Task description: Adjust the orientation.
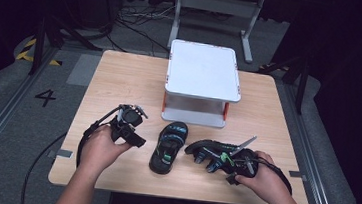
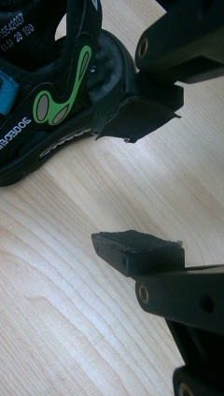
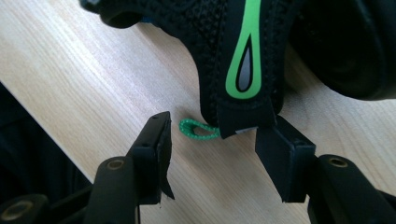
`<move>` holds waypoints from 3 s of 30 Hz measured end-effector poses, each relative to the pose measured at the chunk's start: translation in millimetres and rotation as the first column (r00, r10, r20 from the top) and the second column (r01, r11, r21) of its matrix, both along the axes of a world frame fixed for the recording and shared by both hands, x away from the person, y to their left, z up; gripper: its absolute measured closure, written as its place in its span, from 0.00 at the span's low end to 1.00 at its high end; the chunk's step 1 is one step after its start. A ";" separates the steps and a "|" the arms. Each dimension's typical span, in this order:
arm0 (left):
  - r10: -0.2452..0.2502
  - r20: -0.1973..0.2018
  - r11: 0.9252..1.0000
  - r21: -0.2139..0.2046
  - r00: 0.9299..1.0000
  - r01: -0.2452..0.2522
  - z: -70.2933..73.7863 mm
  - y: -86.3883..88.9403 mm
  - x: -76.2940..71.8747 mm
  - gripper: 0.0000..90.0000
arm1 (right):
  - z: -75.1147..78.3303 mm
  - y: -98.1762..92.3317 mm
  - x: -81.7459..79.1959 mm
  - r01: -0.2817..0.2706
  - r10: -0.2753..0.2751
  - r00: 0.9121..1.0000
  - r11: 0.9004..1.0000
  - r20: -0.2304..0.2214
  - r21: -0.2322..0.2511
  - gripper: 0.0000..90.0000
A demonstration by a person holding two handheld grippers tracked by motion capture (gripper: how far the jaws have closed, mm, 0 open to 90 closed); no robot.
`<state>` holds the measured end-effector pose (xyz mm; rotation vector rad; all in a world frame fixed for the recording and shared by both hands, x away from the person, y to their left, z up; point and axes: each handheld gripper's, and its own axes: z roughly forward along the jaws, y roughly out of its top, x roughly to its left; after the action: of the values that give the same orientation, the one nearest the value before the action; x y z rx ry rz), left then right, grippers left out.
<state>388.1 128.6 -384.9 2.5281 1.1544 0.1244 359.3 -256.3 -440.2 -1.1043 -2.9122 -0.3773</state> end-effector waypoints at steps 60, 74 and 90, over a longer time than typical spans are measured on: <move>-0.021 0.007 1.000 -0.020 1.000 0.021 -3.2 2.4 -7.1 0.46 | 71.7 -6.3 -24.8 -0.060 0.051 0.998 0.964 0.041 0.258 0.64; 0.069 -0.006 0.998 -0.009 0.998 -0.069 -8.5 31.1 -28.5 0.45 | 61.1 5.8 21.5 -0.173 0.150 0.947 0.983 0.284 0.060 0.44; 0.077 0.005 0.997 -0.019 0.997 -0.077 -5.1 36.1 -29.7 0.45 | 52.0 46.4 36.0 -0.261 0.228 0.906 0.964 0.356 0.047 0.83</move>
<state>358.4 164.7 -389.9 2.4665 1.2455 0.1392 395.3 -209.9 -388.1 -0.7047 -3.2404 -0.7634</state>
